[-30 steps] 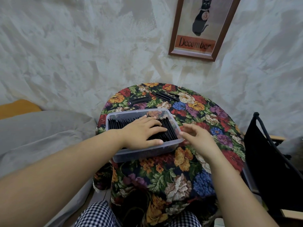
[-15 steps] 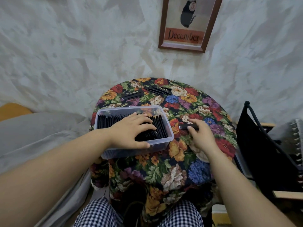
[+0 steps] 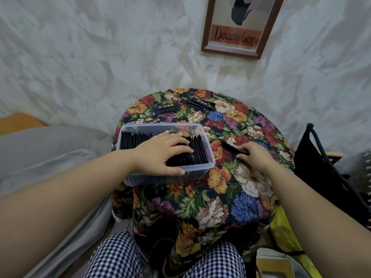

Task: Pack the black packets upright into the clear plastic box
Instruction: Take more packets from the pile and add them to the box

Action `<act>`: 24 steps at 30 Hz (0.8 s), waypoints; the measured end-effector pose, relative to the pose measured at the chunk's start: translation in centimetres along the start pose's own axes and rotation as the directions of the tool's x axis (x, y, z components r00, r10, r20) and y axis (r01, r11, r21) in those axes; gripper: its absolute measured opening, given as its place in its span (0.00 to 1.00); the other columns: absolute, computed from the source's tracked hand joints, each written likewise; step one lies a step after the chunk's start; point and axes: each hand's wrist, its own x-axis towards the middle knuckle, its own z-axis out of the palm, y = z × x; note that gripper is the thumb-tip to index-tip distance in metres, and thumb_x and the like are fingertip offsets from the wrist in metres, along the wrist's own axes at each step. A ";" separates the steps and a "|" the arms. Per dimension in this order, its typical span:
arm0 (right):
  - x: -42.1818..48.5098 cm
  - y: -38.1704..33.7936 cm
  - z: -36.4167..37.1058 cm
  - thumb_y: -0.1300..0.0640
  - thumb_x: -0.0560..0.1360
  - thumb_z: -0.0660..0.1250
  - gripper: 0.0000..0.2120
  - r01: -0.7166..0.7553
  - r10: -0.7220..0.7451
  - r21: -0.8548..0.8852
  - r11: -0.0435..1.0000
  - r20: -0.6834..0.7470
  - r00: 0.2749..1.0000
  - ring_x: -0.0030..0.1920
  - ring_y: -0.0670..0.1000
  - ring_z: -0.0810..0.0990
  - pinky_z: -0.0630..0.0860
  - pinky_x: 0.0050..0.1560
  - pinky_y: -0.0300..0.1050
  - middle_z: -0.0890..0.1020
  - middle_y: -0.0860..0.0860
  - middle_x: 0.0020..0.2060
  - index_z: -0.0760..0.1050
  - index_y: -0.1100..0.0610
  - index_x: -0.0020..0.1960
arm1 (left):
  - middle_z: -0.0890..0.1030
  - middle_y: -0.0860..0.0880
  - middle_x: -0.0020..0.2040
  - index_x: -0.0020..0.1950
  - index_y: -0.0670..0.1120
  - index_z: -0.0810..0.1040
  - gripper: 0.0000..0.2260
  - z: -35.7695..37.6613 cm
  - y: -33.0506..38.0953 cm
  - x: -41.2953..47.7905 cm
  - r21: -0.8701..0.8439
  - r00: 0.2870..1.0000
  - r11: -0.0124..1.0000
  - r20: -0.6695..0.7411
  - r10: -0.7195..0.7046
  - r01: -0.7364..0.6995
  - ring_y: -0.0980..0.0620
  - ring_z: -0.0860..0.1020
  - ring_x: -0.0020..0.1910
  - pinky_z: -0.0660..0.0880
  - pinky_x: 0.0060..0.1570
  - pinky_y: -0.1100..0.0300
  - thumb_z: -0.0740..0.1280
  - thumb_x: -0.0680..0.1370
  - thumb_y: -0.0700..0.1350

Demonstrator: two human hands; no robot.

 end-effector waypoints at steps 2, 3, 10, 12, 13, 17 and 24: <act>0.3 -0.6 -0.1 0.55 0.79 0.63 0.05 -0.009 0.013 0.133 0.991 -0.034 0.999 0.41 0.53 0.74 0.68 0.37 0.45 0.76 0.53 0.44 0.74 0.56 0.53 | 0.58 0.53 0.75 0.74 0.58 0.59 0.36 0.1 0.0 0.0 -0.007 1.000 1.000 -0.003 -0.002 0.002 0.53 0.51 0.76 0.38 0.73 0.54 0.46 0.70 0.72; 0.6 -1.0 -0.1 0.54 0.80 0.61 0.05 -0.018 0.032 0.209 0.978 -0.062 0.998 0.40 0.54 0.75 0.68 0.35 0.45 0.77 0.54 0.42 0.71 0.56 0.53 | 0.58 0.53 0.76 0.74 0.58 0.59 0.36 0.1 0.0 0.0 -0.010 1.000 1.000 -0.003 -0.005 0.005 0.53 0.50 0.76 0.38 0.72 0.54 0.46 0.70 0.72; 7.8 -4.7 0.3 0.57 0.82 0.55 0.16 -0.016 0.069 0.342 0.939 -0.143 0.987 0.43 0.56 0.78 0.72 0.40 0.46 0.77 0.56 0.54 0.64 0.57 0.69 | 0.58 0.53 0.75 0.74 0.57 0.59 0.35 0.2 0.2 -0.1 -0.023 1.000 1.000 -0.025 -0.015 0.015 0.52 0.49 0.76 0.38 0.72 0.55 0.47 0.70 0.71; 10.8 -5.6 0.7 0.55 0.82 0.55 0.16 -0.017 0.056 0.234 0.972 -0.160 0.986 0.56 0.60 0.75 0.71 0.51 0.50 0.75 0.60 0.61 0.67 0.59 0.68 | 0.59 0.53 0.75 0.74 0.57 0.60 0.34 0.3 0.1 -0.1 -0.037 0.999 0.999 -0.043 -0.014 0.012 0.52 0.49 0.76 0.38 0.72 0.55 0.48 0.71 0.70; 12.2 -6.0 1.0 0.55 0.82 0.56 0.16 -0.012 0.041 0.169 0.985 -0.170 0.985 0.60 0.61 0.73 0.70 0.55 0.50 0.74 0.61 0.63 0.68 0.61 0.67 | 0.59 0.53 0.75 0.74 0.57 0.61 0.34 0.3 0.1 -0.2 -0.042 0.998 0.999 -0.056 -0.014 0.011 0.52 0.50 0.76 0.39 0.72 0.55 0.49 0.72 0.70; 17.2 -7.1 1.9 0.56 0.82 0.55 0.16 0.010 -0.018 -0.032 0.999 -0.232 0.973 0.65 0.63 0.69 0.66 0.62 0.53 0.71 0.63 0.64 0.69 0.63 0.65 | 0.61 0.52 0.75 0.73 0.57 0.62 0.31 0.6 0.2 -0.4 -0.055 0.995 0.998 -0.097 -0.011 0.006 0.53 0.50 0.76 0.40 0.73 0.55 0.52 0.73 0.68; 22.7 -7.9 2.3 0.43 0.78 0.61 0.29 0.043 -0.043 -0.005 0.999 -0.231 0.972 0.74 0.60 0.56 0.54 0.72 0.54 0.59 0.56 0.75 0.63 0.55 0.74 | 0.65 0.50 0.73 0.71 0.55 0.65 0.28 1.0 -0.1 -0.2 -0.040 0.985 0.999 -0.171 0.002 -0.009 0.51 0.54 0.75 0.45 0.73 0.52 0.56 0.75 0.66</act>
